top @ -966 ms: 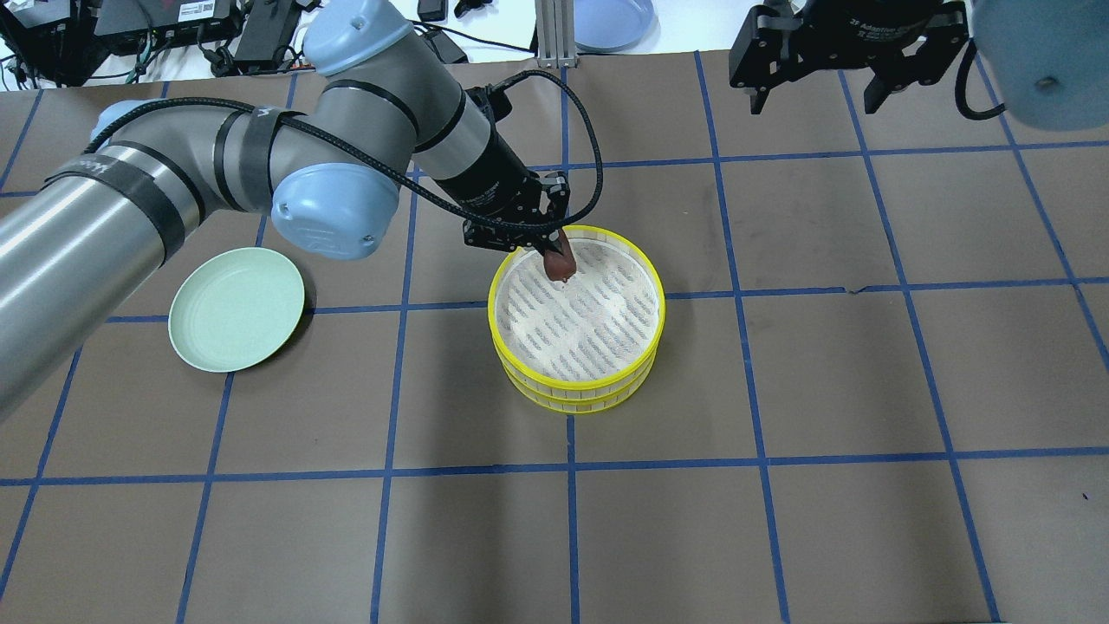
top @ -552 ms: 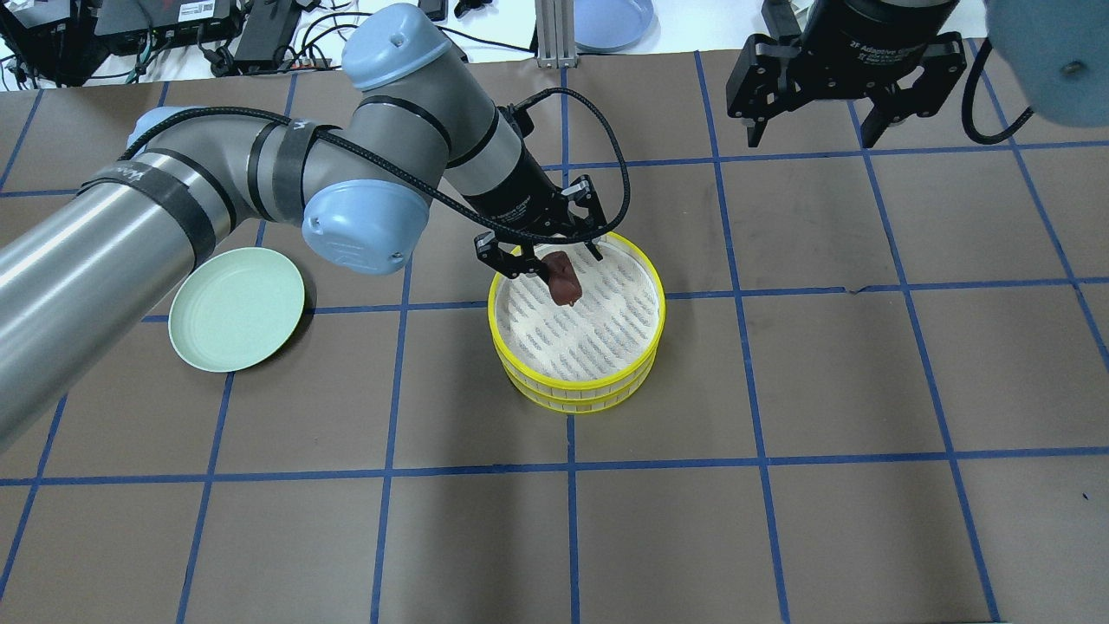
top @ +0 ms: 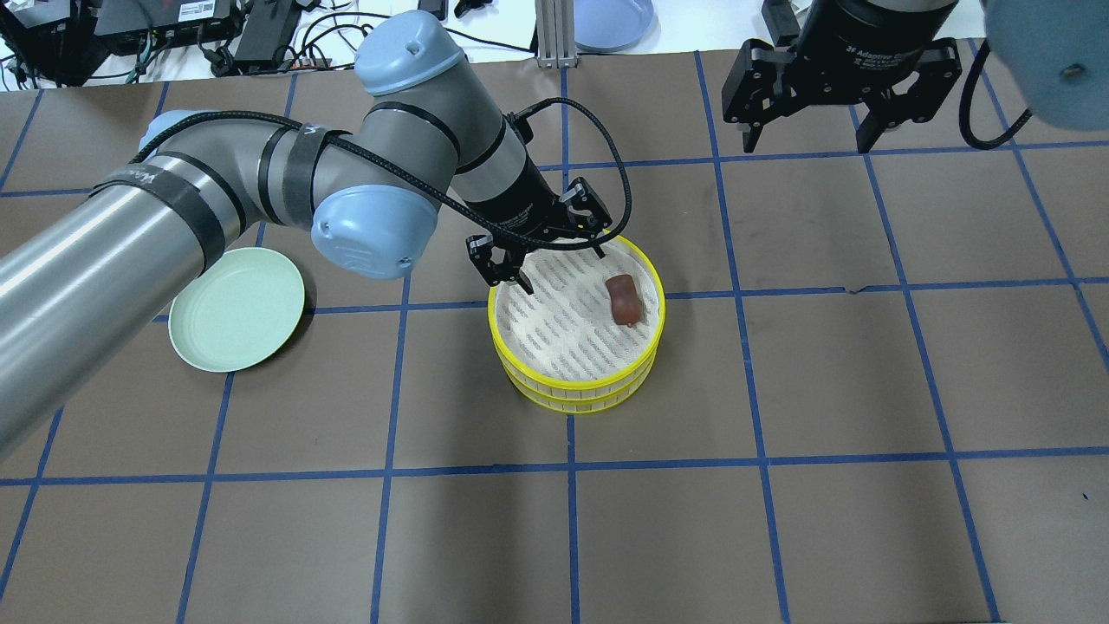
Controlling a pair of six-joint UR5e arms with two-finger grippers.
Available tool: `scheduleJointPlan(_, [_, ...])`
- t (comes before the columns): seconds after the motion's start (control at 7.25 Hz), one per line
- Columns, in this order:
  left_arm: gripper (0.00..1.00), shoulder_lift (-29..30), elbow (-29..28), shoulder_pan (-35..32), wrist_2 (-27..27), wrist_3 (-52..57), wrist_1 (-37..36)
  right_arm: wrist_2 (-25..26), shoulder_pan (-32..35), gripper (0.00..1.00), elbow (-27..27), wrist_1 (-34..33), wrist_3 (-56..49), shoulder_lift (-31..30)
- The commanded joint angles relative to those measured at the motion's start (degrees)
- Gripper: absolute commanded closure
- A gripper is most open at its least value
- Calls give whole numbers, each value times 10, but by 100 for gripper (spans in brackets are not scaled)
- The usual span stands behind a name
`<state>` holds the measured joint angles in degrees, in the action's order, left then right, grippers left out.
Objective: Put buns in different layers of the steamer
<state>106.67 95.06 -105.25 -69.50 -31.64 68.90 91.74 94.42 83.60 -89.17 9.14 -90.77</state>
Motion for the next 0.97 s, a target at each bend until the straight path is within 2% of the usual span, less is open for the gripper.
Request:
scheduleJointPlan(0.0, [0,-7,-8,17,-127,23,-1,-1,2,0,1,0,1,0])
scheduleJointPlan(0.14, [0,-23,-14,59,-156,84,5,-1,2,0,2,0,2,0])
scheduleJointPlan(0.28, [0,-36,-25,112,-157,148,33,-1,2,0,3,0,4,0])
scheduleJointPlan(0.41, [0,-51,-36,159,-178,253,56,-1,2,0,3,0,4,-1])
scheduleJointPlan(0.55, [0,-73,-44,191,-207,288,70,-2,2,0,3,0,4,0])
scheduleJointPlan(0.83, [0,-125,-57,205,-215,294,119,-2,2,0,3,0,4,0])
